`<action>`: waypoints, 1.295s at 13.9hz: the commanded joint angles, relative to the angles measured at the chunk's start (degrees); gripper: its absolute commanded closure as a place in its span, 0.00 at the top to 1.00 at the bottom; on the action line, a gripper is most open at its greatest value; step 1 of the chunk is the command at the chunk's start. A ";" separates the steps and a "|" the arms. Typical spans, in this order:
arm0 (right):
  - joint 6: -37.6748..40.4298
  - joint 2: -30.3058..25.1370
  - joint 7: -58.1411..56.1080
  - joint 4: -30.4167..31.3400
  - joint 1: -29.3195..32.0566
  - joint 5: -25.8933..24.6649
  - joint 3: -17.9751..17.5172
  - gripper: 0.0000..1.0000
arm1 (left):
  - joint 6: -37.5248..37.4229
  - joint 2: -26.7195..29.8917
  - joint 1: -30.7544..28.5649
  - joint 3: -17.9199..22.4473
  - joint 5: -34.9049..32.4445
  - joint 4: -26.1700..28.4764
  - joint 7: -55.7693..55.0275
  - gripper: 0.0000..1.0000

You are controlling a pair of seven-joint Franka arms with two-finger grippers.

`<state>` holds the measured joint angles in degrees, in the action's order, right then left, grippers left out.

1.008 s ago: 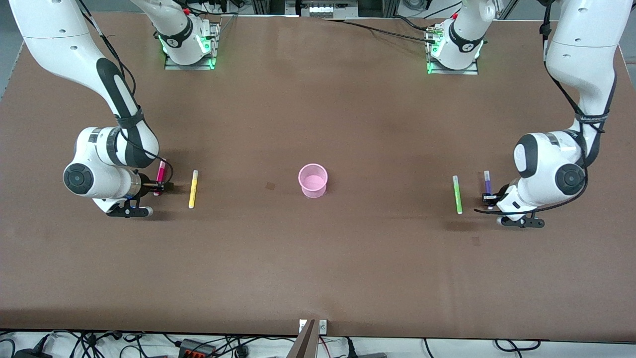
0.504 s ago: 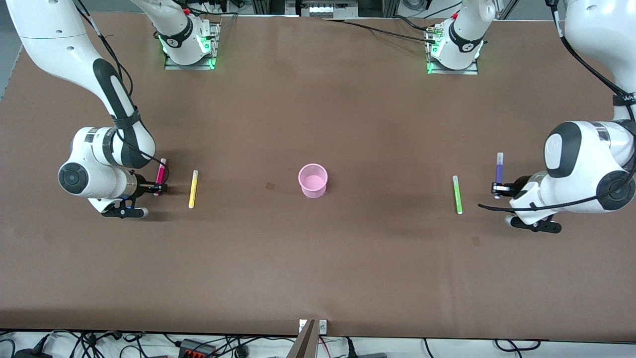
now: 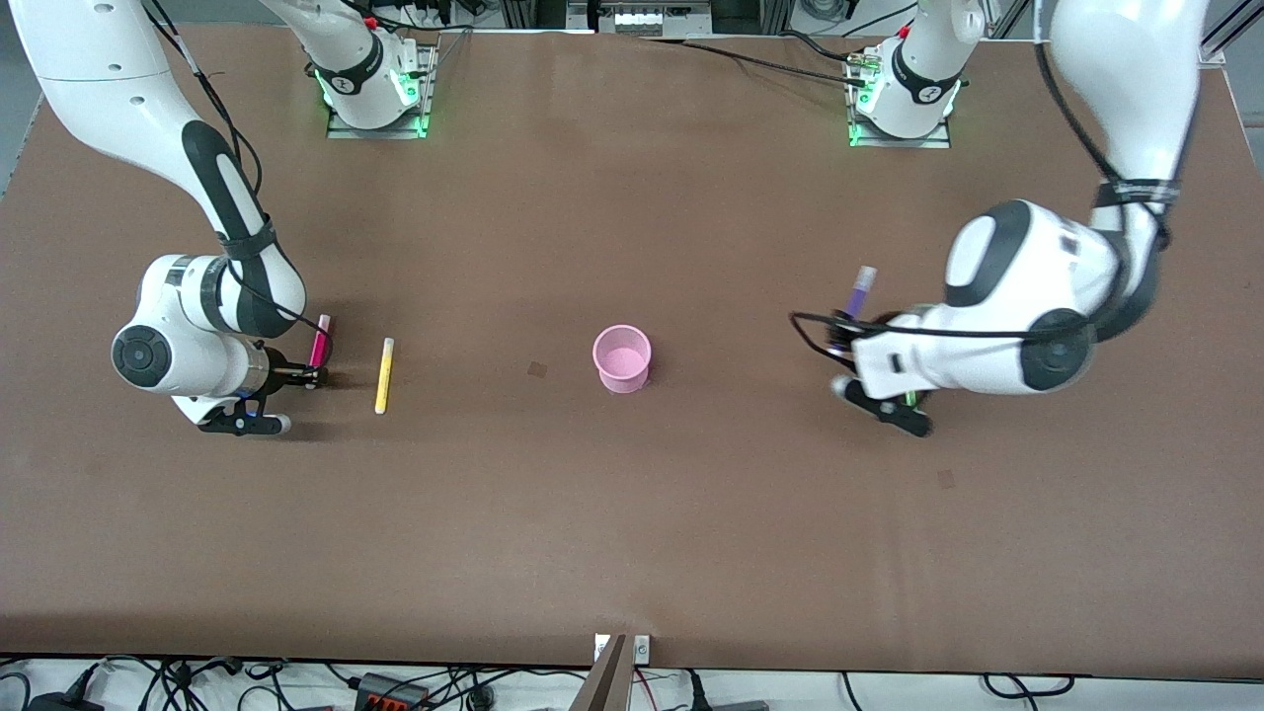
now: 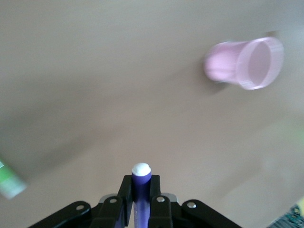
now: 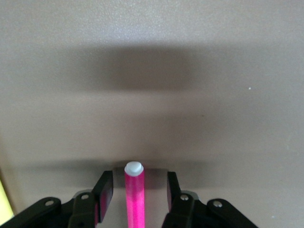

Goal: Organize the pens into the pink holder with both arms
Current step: 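Carry the purple marker with the left gripper over the pink cup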

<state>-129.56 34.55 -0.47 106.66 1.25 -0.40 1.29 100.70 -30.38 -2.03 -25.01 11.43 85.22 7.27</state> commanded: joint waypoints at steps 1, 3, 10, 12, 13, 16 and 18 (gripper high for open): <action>-0.08 1.48 -0.50 -1.80 0.33 -1.00 -0.50 0.53 | 8.07 -2.40 1.31 -4.94 2.89 -1.81 6.49 0.02; -0.08 1.84 -0.50 -2.16 0.33 -1.00 -0.50 0.44 | 16.16 -3.54 3.77 -7.50 6.74 -1.64 14.22 0.02; 2.72 1.75 0.29 -2.16 0.07 -1.00 -0.67 0.44 | 45.24 -8.81 14.84 -7.86 10.63 -0.23 48.69 0.00; 3.35 1.75 0.64 -2.07 -0.02 -0.92 -0.85 0.45 | 54.65 -10.30 16.35 -7.86 10.63 2.75 57.02 0.00; 3.43 1.75 0.64 -2.07 0.07 -1.00 -0.85 0.45 | 57.83 -10.49 16.62 -7.95 10.63 4.67 59.85 0.00; 3.43 1.66 -0.23 -2.07 0.07 -0.92 -0.85 0.35 | 60.41 -10.31 15.13 -10.23 10.63 8.55 63.38 0.00; 3.35 1.66 -0.67 -2.25 0.15 -1.00 -0.85 0.01 | 60.41 -10.49 15.30 -10.23 10.71 8.74 66.29 0.00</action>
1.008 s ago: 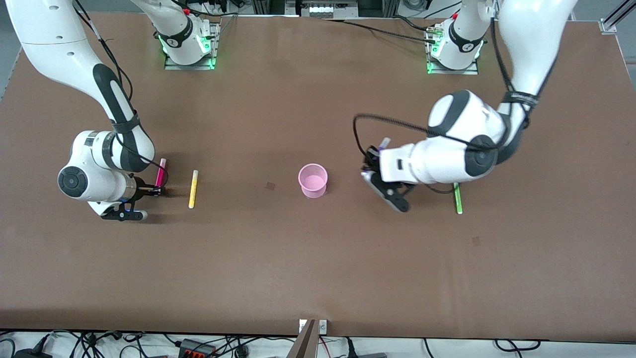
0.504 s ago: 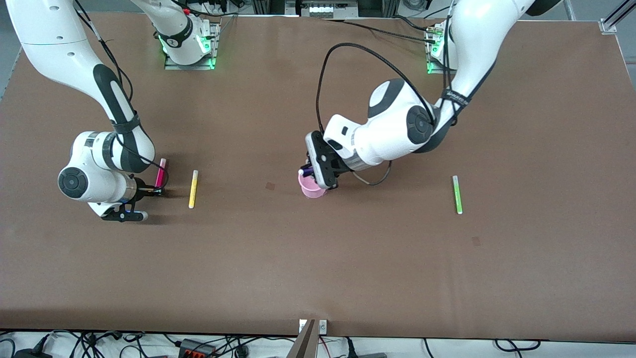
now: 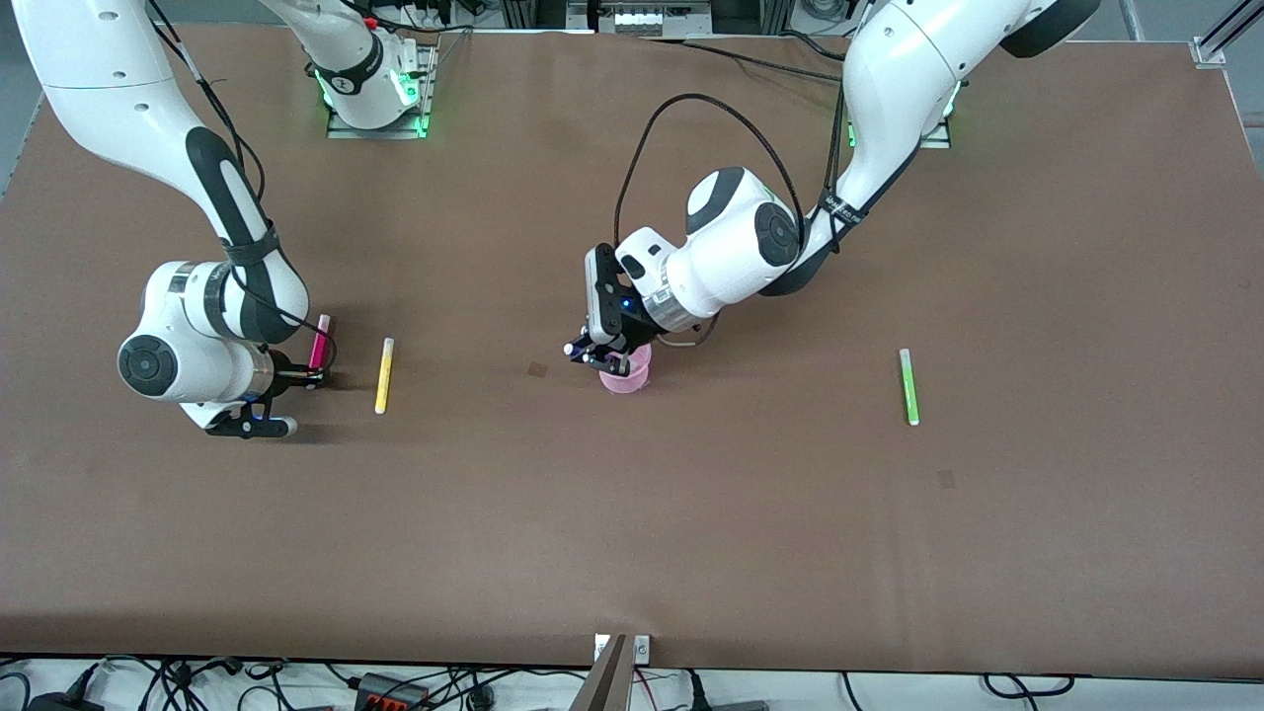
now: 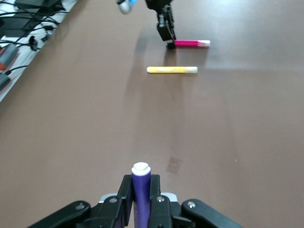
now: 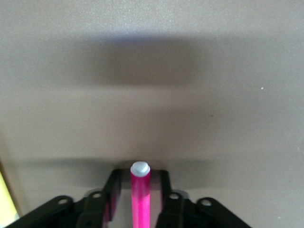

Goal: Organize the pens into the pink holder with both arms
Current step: 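Carry the purple marker with the left gripper over the pink cup, then drop the purple marker into the cup while the right gripper carries magenta over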

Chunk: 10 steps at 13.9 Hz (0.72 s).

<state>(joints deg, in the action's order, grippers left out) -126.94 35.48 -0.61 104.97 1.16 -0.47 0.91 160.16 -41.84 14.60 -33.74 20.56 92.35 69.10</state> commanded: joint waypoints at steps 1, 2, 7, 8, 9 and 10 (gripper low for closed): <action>0.82 0.64 -0.79 -0.65 0.25 -0.93 -0.55 0.00 | 0.94 0.98 -1.50 -1.51 1.51 2.13 4.81 0.00; 0.82 0.47 -1.14 -0.73 0.25 -0.85 -0.56 0.00 | 0.94 0.98 -1.59 -1.51 1.51 2.65 4.90 0.00; 17.46 -4.28 -2.29 -9.75 -2.12 -0.32 -2.13 0.00 | 0.85 -0.08 -1.59 -1.51 1.59 3.98 9.91 0.00; 22.65 -4.19 -3.07 -13.70 -2.56 0.03 -3.62 0.00 | 0.85 -0.43 -1.68 -1.42 1.51 4.76 10.52 0.00; 26.88 -4.19 -3.51 -18.09 -2.65 0.21 -5.98 0.00 | 0.85 -0.52 -1.77 -1.42 1.59 5.12 11.23 0.00; 28.83 -4.19 -3.52 -20.83 -2.74 0.21 -8.18 0.00 | 0.85 -0.78 -1.77 -1.33 1.59 5.47 11.58 0.00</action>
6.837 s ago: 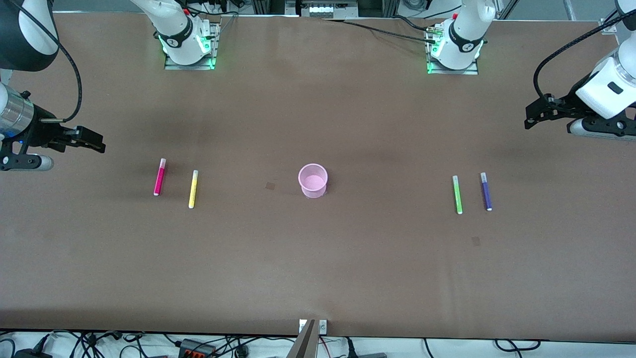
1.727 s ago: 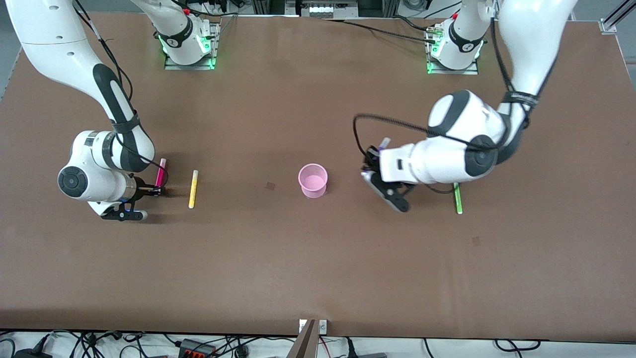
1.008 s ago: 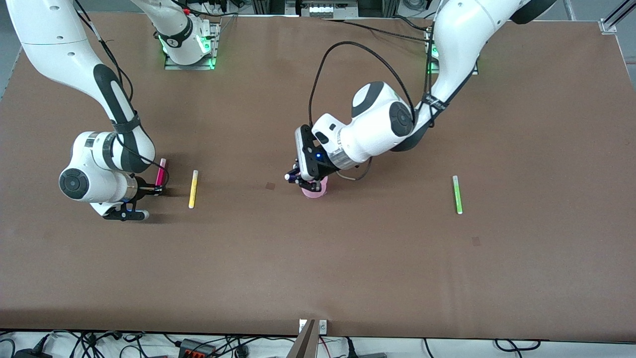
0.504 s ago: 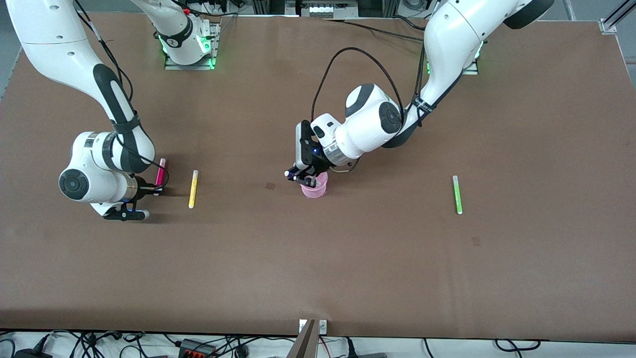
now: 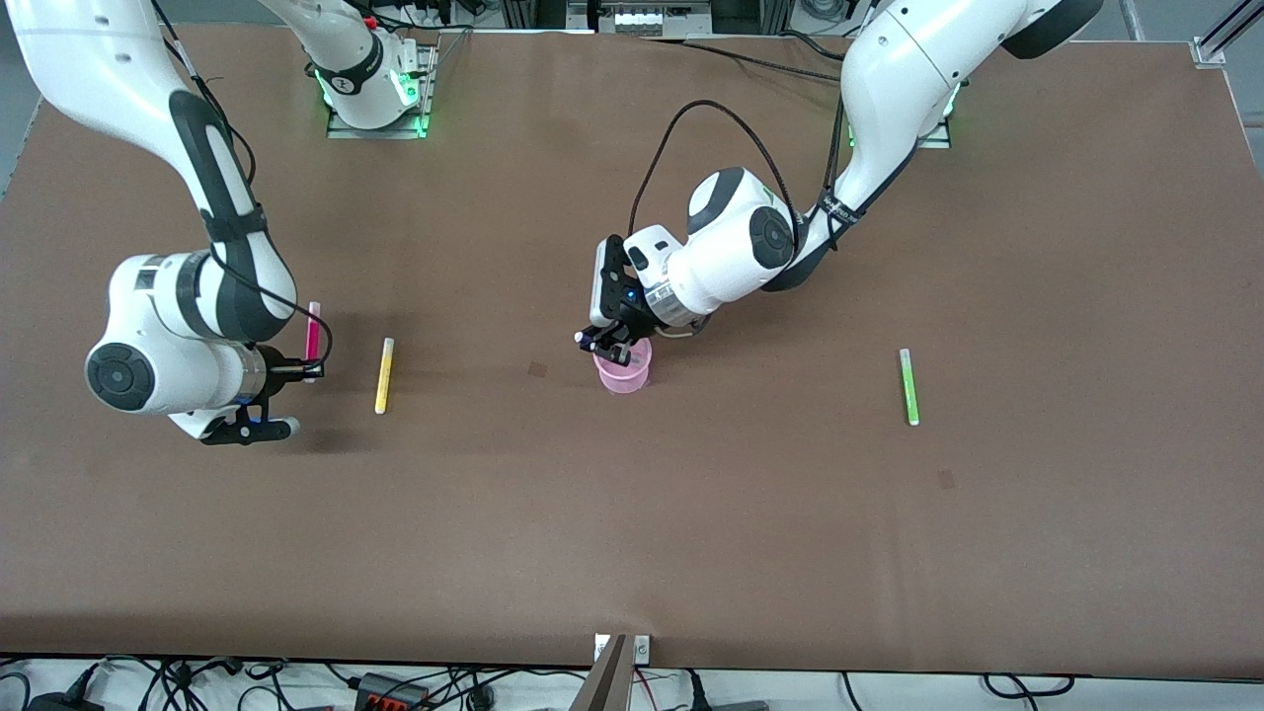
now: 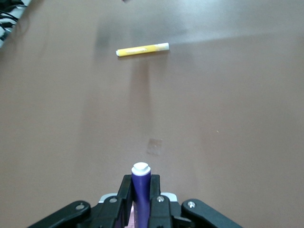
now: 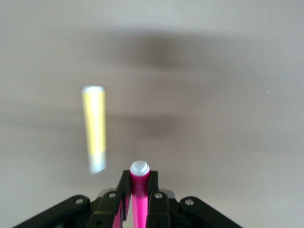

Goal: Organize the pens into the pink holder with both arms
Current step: 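Drop the purple marker into the cup while the right gripper carries magenta over, then withdraw the left gripper while the right gripper moves the magenta marker above the cup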

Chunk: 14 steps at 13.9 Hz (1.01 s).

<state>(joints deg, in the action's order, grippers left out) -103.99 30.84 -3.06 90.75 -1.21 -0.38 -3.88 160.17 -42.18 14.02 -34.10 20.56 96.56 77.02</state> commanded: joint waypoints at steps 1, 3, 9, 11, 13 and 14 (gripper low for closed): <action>5.82 0.45 -1.07 -7.94 -0.37 0.64 -5.50 0.00 | 0.84 -0.71 -1.18 -0.88 1.51 1.52 4.01 0.00; 5.20 0.45 -1.16 -9.61 -0.28 2.48 -9.72 0.00 | 0.84 -1.06 -1.18 -0.62 1.42 1.44 4.71 0.50; -4.89 2.38 -19.03 -10.59 -1.16 2.66 -17.99 0.00 | -0.21 -0.28 -2.06 -0.88 1.50 1.44 4.28 1.00; -9.01 2.91 -27.23 -10.59 -3.44 2.66 -18.53 0.00 | -5.36 2.95 -3.99 -1.41 1.42 1.35 4.28 1.00; -13.59 3.44 -33.04 -10.59 -5.20 3.62 -19.31 0.00 | -12.92 7.62 -5.83 -1.14 1.42 1.00 4.19 1.00; -15.52 3.79 -34.72 -10.59 -5.64 5.20 -19.67 0.00 | -16.44 8.94 -7.67 -1.40 1.42 0.82 4.02 1.00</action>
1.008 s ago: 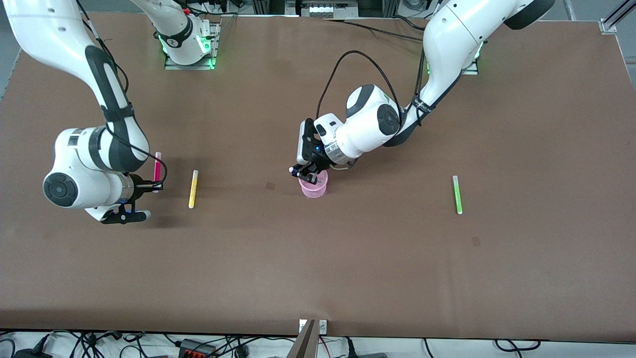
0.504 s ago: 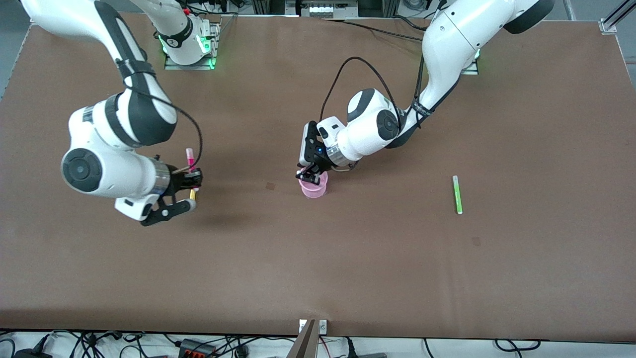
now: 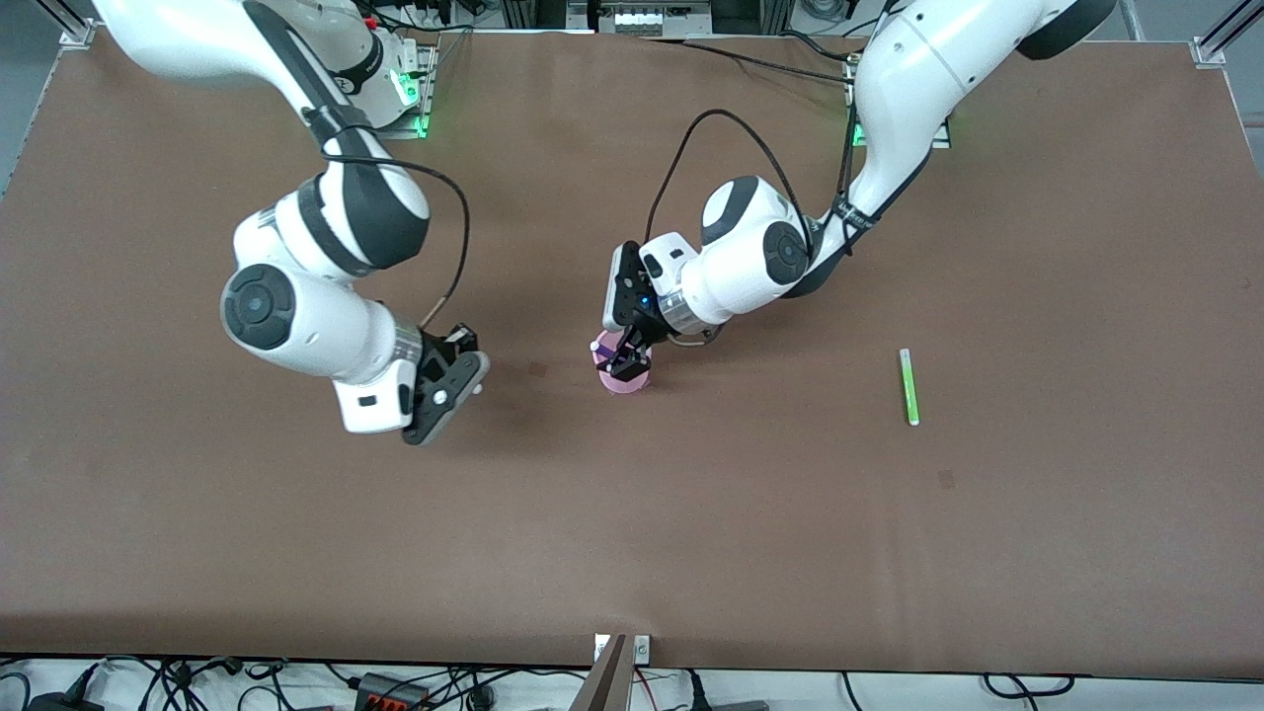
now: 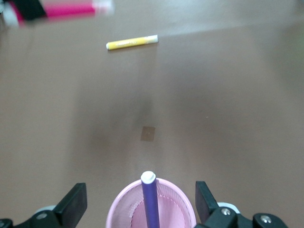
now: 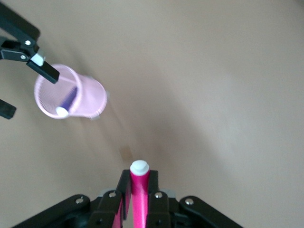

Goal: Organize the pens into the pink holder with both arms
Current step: 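Withdraw the left gripper while the right gripper moves the magenta marker above the cup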

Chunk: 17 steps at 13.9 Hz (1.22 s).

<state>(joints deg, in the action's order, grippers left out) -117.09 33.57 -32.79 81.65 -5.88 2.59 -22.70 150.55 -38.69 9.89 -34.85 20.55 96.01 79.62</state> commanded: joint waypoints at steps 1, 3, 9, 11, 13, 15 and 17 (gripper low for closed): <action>-4.09 1.23 -6.65 -1.50 -1.24 3.29 -0.94 0.00 | -9.64 7.38 -4.96 -0.49 1.33 1.45 1.50 1.00; -7.43 1.76 -10.08 -1.50 -1.59 4.35 -1.29 0.00 | -16.92 9.59 -7.42 0.39 0.98 1.46 0.20 1.00; -16.66 2.55 -11.06 -1.50 -4.48 4.97 -5.51 0.00 | -37.50 10.74 -15.69 10.92 -14.18 -1.52 -11.82 1.00; -19.04 2.90 -11.06 -1.50 -7.73 4.79 -5.43 0.00 | -40.06 11.00 -16.39 13.39 -20.79 -2.41 -20.60 1.00; -22.45 4.21 -11.06 -1.50 -10.10 4.61 -5.43 0.00 | -43.23 11.53 -16.75 15.15 -24.83 -2.93 -30.26 1.00; -26.33 5.62 -11.06 -1.50 -12.39 4.44 -5.34 0.00 | -52.41 11.71 -16.49 15.86 -32.73 -8.09 -34.00 1.00; -27.22 7.03 -12.02 -1.50 -13.80 3.39 -5.25 0.00 | -62.09 11.27 -16.05 15.42 -38.73 -14.60 -33.39 1.00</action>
<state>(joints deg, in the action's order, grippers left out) -143.06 38.63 -42.79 81.57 -18.52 6.46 -28.02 96.77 -27.88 -7.49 -19.85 -13.48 87.37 47.48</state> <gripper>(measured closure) 0.824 0.000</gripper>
